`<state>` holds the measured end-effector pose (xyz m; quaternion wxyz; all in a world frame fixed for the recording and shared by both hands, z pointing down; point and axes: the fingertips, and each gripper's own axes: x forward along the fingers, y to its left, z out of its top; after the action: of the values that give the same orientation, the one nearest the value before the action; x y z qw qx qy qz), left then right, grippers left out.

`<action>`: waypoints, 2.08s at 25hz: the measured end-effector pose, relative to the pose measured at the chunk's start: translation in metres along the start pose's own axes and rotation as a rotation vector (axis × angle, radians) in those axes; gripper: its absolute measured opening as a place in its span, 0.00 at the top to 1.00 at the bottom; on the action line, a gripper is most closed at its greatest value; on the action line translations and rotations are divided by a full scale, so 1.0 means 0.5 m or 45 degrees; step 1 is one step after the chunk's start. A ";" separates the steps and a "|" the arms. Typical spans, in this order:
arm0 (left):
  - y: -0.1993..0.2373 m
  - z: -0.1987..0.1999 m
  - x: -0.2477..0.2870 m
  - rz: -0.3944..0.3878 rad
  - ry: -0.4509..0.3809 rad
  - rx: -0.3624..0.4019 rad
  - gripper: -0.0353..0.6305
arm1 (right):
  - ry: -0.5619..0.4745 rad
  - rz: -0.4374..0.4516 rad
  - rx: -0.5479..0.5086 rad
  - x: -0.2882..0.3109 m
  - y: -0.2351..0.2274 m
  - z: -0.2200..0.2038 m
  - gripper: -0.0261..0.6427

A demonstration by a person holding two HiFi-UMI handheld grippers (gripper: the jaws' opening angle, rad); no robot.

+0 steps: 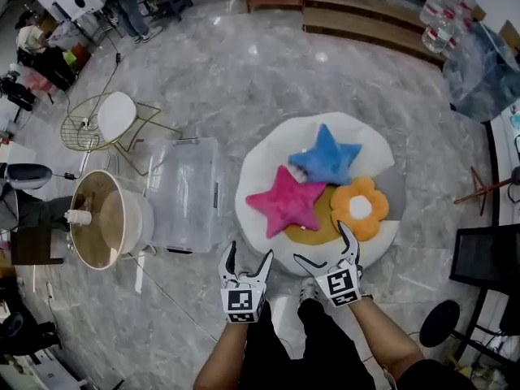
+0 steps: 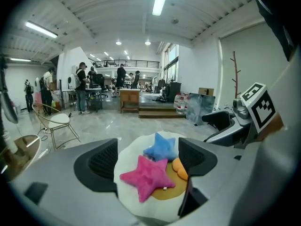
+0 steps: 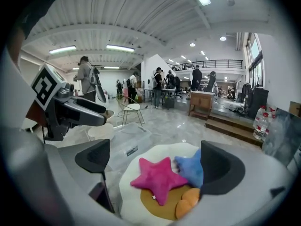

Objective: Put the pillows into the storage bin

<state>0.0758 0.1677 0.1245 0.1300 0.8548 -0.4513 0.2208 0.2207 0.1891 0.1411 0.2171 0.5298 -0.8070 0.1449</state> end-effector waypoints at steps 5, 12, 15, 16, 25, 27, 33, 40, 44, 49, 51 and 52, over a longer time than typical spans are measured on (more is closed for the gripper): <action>0.040 -0.102 0.162 -0.102 0.012 0.051 0.37 | 0.089 0.005 -0.080 0.150 -0.023 -0.128 0.07; 0.085 -0.317 0.385 -0.177 0.147 0.137 0.37 | 0.202 0.027 -0.093 0.358 -0.061 -0.328 0.07; 0.090 -0.406 0.459 -0.203 0.181 0.125 0.37 | 0.274 0.033 -0.086 0.428 -0.076 -0.430 0.07; 0.089 -0.435 0.482 -0.214 0.190 0.118 0.37 | 0.296 0.032 -0.076 0.449 -0.083 -0.463 0.07; 0.072 -0.723 0.624 -0.243 0.393 0.169 0.37 | 0.483 0.037 -0.013 0.612 -0.133 -0.722 0.07; 0.075 -0.774 0.646 -0.243 0.437 0.149 0.37 | 0.525 0.034 0.000 0.635 -0.135 -0.770 0.07; 0.057 -0.877 0.707 -0.244 0.546 0.219 0.37 | 0.603 0.030 -0.007 0.705 -0.115 -0.860 0.07; 0.041 -0.915 0.740 -0.250 0.651 0.111 0.39 | 0.649 -0.055 -0.050 0.722 -0.135 -0.885 0.23; 0.039 -0.902 0.745 -0.250 0.659 0.113 0.49 | 0.681 -0.022 -0.023 0.722 -0.134 -0.875 0.35; 0.032 -0.873 0.730 -0.237 0.604 0.110 0.55 | 0.664 -0.010 0.010 0.708 -0.135 -0.855 0.43; 0.029 -0.861 0.719 -0.239 0.584 0.104 0.57 | 0.648 -0.009 0.016 0.697 -0.132 -0.844 0.45; 0.029 -0.855 0.713 -0.245 0.576 0.097 0.58 | 0.641 -0.012 0.019 0.690 -0.129 -0.837 0.46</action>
<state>0.1292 0.0854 0.6728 0.2158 0.8270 -0.3188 0.4098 0.2436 0.0844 0.6765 0.4082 0.4823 -0.7238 0.2771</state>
